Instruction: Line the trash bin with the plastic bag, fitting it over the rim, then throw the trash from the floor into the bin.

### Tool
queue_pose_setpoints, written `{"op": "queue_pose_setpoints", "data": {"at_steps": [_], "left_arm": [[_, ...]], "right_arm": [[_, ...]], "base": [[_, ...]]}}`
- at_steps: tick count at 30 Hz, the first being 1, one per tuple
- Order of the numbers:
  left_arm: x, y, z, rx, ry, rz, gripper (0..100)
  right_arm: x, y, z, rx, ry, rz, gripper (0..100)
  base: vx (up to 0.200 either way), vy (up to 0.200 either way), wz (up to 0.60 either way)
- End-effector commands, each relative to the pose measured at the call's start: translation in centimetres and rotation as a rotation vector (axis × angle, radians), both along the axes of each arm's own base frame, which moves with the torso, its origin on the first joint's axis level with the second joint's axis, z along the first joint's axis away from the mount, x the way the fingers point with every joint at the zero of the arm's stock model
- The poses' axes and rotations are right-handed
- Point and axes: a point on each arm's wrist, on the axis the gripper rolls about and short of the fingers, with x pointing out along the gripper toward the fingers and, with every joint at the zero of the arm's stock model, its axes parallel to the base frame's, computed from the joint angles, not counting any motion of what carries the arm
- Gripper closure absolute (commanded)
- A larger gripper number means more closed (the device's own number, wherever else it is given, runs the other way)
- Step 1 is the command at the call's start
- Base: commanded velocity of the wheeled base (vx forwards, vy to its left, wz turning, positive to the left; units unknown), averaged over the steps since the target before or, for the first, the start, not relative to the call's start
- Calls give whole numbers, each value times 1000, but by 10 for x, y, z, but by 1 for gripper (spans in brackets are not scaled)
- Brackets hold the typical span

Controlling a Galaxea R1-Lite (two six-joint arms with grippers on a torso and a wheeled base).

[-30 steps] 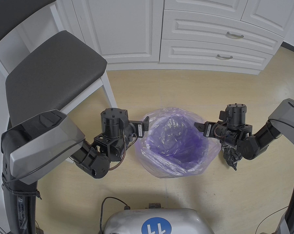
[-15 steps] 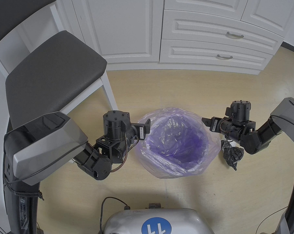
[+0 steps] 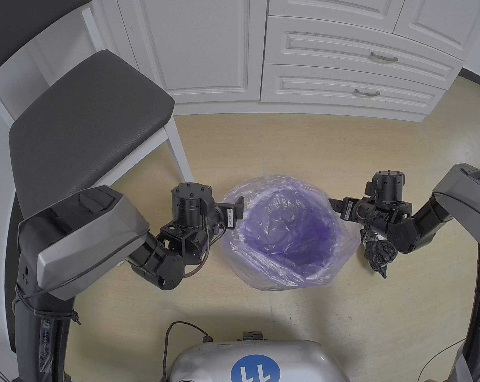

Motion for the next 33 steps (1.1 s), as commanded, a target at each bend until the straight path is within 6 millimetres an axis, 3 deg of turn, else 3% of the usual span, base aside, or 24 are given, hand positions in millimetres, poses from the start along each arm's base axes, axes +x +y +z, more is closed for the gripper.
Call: {"op": "queue_pose_setpoints", "data": {"at_steps": [1, 7, 22, 27, 33], "left_arm": [[19, 10, -17, 4, 19, 40, 0], [37, 14, -33, -25, 48, 74, 0], [33, 14, -40, -22, 158, 82, 0], [28, 14, -18, -59, 134, 81, 0], [6, 19, 18, -75, 117, 32, 0]], "right_arm": [[4, -3, -11, -4, 20, -8, 0], [4, -3, -12, 4, 27, 9, 0], [8, -15, -17, 2, 71, -7, 0], [6, -20, 2, 12, 29, -16, 0], [-20, -18, 44, 23, -40, 0, 0]], "base": [[0, 0, 0], [0, 0, 0], [0, 0, 0], [0, 0, 0], [0, 0, 0]]}}
